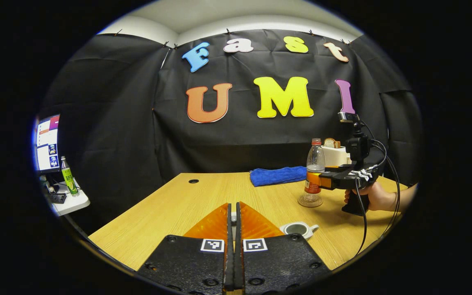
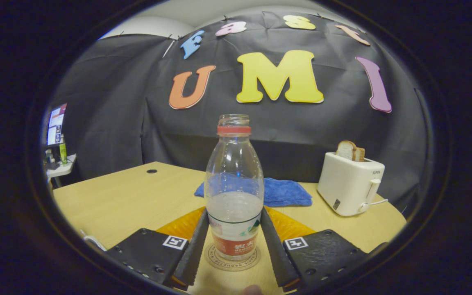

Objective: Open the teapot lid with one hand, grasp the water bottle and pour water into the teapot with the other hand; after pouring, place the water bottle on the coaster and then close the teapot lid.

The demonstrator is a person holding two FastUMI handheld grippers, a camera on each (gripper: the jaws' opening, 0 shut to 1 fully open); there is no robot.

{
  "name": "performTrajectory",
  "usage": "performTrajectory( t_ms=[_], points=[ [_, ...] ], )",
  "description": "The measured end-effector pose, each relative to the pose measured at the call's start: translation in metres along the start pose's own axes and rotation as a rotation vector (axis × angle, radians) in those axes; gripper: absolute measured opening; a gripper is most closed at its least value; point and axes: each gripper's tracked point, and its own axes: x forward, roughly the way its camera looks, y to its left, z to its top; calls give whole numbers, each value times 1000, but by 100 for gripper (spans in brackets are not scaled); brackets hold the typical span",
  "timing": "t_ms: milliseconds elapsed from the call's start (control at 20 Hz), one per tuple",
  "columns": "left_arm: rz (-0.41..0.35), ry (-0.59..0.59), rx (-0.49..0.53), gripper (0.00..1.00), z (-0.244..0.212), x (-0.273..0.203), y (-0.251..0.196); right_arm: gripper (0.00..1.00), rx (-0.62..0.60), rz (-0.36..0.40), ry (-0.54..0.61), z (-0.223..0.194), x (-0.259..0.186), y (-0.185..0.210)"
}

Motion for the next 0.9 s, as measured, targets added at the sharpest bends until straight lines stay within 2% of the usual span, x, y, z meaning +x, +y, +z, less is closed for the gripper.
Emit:
performTrajectory(
  t_ms=[50,100,150,500,550,750,900],
  points=[
    [2,7,1,3,-2,1,0,72,-1,1,-1,0,0,0],
    [4,15,2,7,-5,1,1,72,-1,1,1,-2,1,0],
    [5,18,5,3,-6,1,0,72,0,2,5,-4,1,1],
    [1,13,12,3,-3,1,-2,75,4,-5,10,-9,-1,0],
    [0,12,11,3,-2,1,-2,83,9,0,12,-9,-2,1],
    [-8,10,7,3,-2,-1,-7,97,26,-5,11,-7,-13,-1],
    [-20,1,13,3,3,-2,-15,98,14,-20,9,-7,-23,-5]
  ],
)
